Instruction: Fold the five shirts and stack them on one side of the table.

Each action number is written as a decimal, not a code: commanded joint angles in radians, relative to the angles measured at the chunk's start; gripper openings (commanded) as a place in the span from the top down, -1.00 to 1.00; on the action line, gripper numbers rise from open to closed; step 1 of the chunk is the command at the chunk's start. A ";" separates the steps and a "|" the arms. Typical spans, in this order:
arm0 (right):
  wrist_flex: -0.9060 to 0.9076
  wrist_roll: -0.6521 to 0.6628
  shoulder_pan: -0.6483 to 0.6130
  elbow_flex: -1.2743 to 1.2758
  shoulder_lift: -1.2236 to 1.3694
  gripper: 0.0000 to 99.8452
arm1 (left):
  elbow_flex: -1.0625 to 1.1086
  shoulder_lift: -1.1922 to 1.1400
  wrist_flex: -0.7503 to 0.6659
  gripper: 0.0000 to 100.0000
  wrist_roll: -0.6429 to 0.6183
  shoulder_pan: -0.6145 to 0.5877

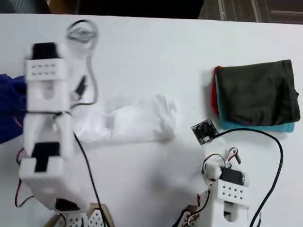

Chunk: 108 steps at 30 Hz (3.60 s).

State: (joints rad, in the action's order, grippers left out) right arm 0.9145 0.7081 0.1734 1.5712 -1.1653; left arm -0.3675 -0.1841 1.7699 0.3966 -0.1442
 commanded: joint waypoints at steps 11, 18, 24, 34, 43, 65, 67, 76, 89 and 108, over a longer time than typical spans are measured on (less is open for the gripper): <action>-0.016 -0.037 0.010 -0.003 -0.024 0.36 | -0.051 -0.115 -0.190 0.95 -0.078 0.404; -0.018 -0.037 0.010 -0.003 -0.024 0.36 | -0.053 -0.180 -0.210 0.95 -0.078 0.499; -0.018 -0.037 0.010 -0.003 -0.024 0.36 | -0.051 -0.184 -0.226 0.95 -0.077 0.497; -0.018 -0.037 0.010 -0.003 -0.024 0.36 | -0.216 -0.196 -0.226 0.95 -0.078 0.600; -0.018 -0.038 0.010 -0.003 -0.024 0.36 | -0.220 -0.298 -0.216 0.94 -0.075 0.608; -0.033 -0.166 0.001 -0.120 -0.015 0.98 | -0.549 -0.232 0.015 0.91 -0.014 -0.044; -0.007 -0.210 -0.008 -0.203 -0.015 0.88 | -0.484 -0.222 0.011 0.96 -0.011 -0.123; 0.113 -0.219 -0.375 -0.586 0.104 0.96 | -0.199 -0.147 -0.081 0.95 -0.008 -0.436; 0.377 -0.292 -0.602 -1.544 1.024 0.96 | 0.992 0.342 -0.783 0.95 -0.052 -0.535; 0.533 -0.293 -0.809 -2.274 1.808 0.96 | 1.239 0.376 -0.916 0.95 -0.253 -0.535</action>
State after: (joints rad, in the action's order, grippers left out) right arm 1.4331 0.4242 -0.6414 -0.6337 0.6007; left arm 0.8661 0.1504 0.8753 0.1527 -0.6720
